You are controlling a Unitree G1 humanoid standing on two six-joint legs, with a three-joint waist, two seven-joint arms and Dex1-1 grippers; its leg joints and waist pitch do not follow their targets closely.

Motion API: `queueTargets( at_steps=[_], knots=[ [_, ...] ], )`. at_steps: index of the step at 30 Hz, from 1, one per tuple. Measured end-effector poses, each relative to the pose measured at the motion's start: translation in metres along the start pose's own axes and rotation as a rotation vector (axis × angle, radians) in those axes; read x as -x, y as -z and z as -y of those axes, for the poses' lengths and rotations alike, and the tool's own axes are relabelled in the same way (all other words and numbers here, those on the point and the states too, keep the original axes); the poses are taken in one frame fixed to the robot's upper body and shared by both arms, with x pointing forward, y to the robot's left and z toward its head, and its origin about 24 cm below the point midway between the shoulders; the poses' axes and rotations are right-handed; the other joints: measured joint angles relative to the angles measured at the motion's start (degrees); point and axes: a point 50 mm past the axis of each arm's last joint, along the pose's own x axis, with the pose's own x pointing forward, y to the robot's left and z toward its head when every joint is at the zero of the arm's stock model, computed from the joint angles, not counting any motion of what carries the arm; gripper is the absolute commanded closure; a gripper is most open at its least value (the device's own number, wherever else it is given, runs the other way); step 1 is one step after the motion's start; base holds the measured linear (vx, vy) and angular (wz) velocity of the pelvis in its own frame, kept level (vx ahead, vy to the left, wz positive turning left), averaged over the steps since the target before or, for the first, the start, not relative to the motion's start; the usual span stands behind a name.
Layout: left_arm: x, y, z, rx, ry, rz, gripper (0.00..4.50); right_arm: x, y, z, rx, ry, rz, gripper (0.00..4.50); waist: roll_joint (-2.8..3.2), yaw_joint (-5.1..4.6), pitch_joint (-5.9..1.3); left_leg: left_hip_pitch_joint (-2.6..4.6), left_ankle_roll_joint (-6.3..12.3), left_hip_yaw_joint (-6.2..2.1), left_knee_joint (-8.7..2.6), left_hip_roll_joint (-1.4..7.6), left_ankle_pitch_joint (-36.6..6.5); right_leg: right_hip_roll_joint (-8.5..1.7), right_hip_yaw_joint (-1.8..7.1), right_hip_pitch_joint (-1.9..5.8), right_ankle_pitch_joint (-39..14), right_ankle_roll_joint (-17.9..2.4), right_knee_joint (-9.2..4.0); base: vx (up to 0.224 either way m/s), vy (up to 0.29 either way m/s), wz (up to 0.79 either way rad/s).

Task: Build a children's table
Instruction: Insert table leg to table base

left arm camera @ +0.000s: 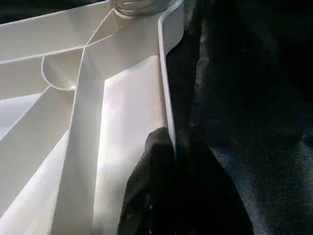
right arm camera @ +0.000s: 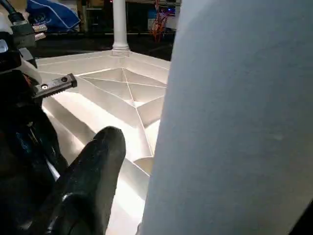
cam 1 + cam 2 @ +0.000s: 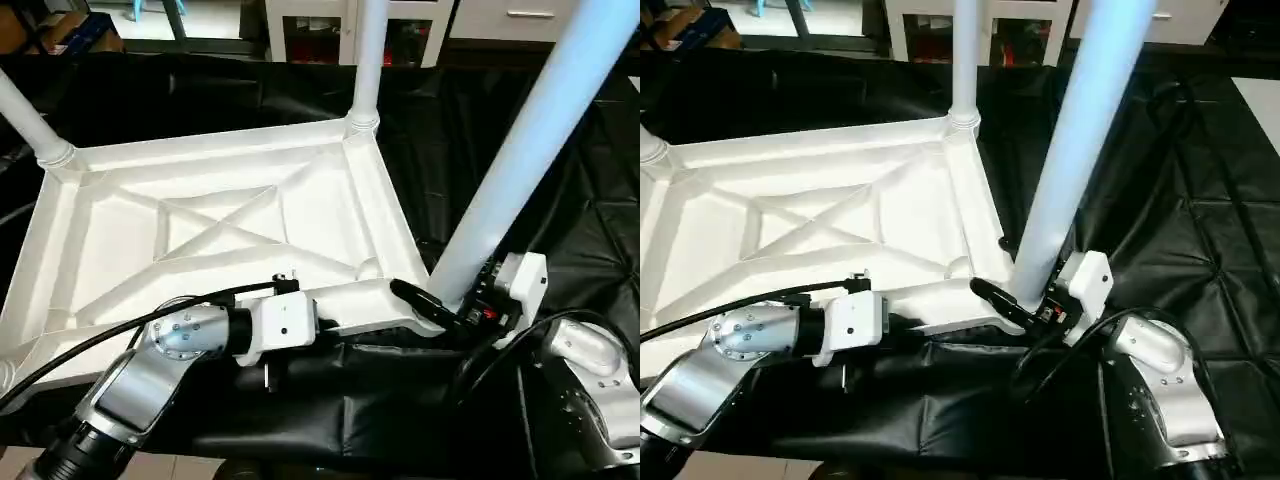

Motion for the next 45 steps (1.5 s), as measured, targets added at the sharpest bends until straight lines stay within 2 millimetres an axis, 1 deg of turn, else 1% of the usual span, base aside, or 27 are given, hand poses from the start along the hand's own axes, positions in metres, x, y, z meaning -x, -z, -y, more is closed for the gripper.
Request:
queueTargets(
  at_steps=[4,10,15,18,23,28,33,34,38,45],
  knots=[
    [-0.001,-0.003,0.001,-0.009,0.003,0.008,4.50,0.009,-0.005,-0.001,-0.040,0.013,-0.008,1.23,0.05,0.84,0.01,-0.04,0.24,0.01,0.01,0.01,0.2,0.00,-0.01,-0.01,-0.1,0.0,0.01,0.000,0.000,0.00],
    [-0.003,-0.004,0.000,-0.015,0.003,0.013,4.50,0.014,-0.008,-0.001,-0.102,0.036,0.007,1.23,0.15,1.27,0.00,-0.17,0.29,0.04,0.19,0.01,0.2,0.00,0.01,-0.09,-0.1,0.0,0.04,0.000,0.000,0.00],
    [-0.003,-0.004,-0.001,-0.015,0.000,0.011,4.50,0.024,-0.017,0.003,-0.140,0.059,0.019,1.23,0.18,1.16,0.00,-0.30,0.30,0.03,0.42,0.02,0.2,-0.01,0.04,-0.16,-0.1,0.0,0.16,0.000,0.000,0.00],
    [-0.004,-0.003,-0.002,-0.014,-0.002,0.010,4.50,0.026,-0.017,0.004,-0.150,0.055,-0.002,1.23,0.18,1.16,0.01,-0.30,0.25,0.03,0.43,0.02,0.1,-0.01,0.05,-0.17,0.0,-0.1,0.19,0.000,0.000,0.00],
    [-0.004,-0.004,-0.003,-0.016,-0.001,0.010,4.50,0.035,-0.012,0.007,-0.159,0.019,-0.088,1.23,0.20,1.18,0.00,-0.35,0.26,0.02,0.48,0.01,0.2,-0.01,0.07,-0.19,0.0,-0.1,0.20,0.000,0.000,0.00],
    [-0.004,-0.003,-0.003,-0.016,-0.001,0.010,4.50,0.043,-0.017,0.015,-0.218,0.018,-0.112,1.23,0.32,1.19,-0.03,-0.36,0.34,0.02,0.56,0.01,0.2,0.00,0.09,-0.21,0.0,-0.1,0.28,0.000,0.000,0.00],
    [-0.004,-0.002,-0.004,-0.014,-0.002,0.007,4.50,0.042,-0.026,0.022,-0.276,-0.015,-0.100,1.23,0.48,1.24,-0.07,-0.34,0.38,0.02,0.62,0.01,0.2,-0.01,0.10,-0.26,0.0,-0.1,0.50,0.000,0.000,0.00],
    [-0.004,-0.002,-0.004,-0.014,-0.004,0.007,4.50,0.040,-0.029,0.024,-0.275,-0.031,-0.097,1.23,0.63,1.23,-0.09,-0.35,0.38,0.02,0.68,0.01,0.2,-0.01,0.13,-0.30,0.0,-0.1,0.58,0.000,0.000,0.00],
    [-0.004,-0.002,-0.006,-0.017,-0.006,0.007,4.50,0.037,-0.036,0.035,-0.233,-0.061,-0.095,1.23,0.62,1.28,-0.08,-0.49,0.38,0.02,0.97,0.02,0.2,-0.02,0.18,-0.57,0.0,-0.1,0.93,0.000,0.000,0.00],
    [-0.003,-0.003,-0.007,-0.020,-0.009,0.007,4.50,0.032,-0.036,0.044,-0.187,-0.128,-0.130,1.23,0.65,1.18,-0.10,-0.59,0.39,0.02,1.22,0.01,0.2,0.00,0.32,-0.70,0.1,-0.2,1.00,0.000,0.000,0.00]
  ],
)
